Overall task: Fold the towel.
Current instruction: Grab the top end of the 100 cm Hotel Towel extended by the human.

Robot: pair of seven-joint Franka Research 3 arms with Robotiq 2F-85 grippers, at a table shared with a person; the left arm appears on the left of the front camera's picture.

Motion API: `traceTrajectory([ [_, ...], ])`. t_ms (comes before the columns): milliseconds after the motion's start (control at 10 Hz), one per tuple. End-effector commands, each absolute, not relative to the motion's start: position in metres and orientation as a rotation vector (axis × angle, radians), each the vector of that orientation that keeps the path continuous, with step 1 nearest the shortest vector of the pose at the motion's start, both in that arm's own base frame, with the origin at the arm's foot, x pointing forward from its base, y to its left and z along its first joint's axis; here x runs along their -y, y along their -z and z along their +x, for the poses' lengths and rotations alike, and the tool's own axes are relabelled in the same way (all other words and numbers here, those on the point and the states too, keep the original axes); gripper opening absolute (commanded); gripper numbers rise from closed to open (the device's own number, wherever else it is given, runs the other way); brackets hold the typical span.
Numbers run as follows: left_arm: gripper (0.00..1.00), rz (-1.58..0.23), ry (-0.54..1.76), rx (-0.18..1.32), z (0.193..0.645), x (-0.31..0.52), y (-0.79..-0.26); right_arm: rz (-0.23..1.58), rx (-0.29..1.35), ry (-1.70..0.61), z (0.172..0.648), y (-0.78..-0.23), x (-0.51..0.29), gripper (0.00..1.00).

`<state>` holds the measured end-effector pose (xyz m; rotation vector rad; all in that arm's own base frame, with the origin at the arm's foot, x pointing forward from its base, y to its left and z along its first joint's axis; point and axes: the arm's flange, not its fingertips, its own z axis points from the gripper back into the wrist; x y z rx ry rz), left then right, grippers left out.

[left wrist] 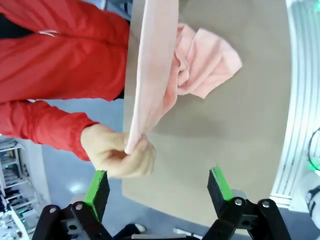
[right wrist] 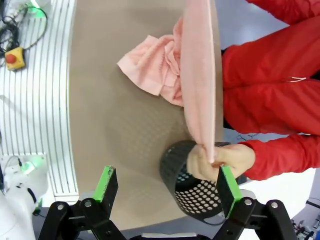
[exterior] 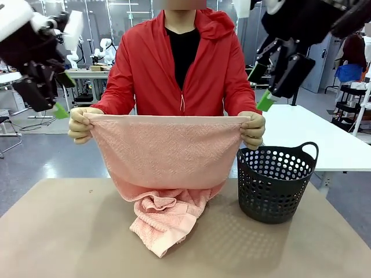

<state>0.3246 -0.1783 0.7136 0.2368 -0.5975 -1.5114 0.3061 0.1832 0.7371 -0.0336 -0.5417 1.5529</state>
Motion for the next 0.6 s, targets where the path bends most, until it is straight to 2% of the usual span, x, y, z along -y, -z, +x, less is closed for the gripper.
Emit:
traceTrajectory([
  [0, 1.0, 0.279, 1.514, 0.509, 0.345, 0.21, -0.725, -0.131, 0.495, -1.532, 0.329, -0.745, -0.201, 1.0],
  [500, 1.0, 0.215, 1.525, 0.401, 0.373, 0.256, -0.695, -0.179, 0.448, -1.531, 0.377, -0.709, -0.23, 1.0],
])
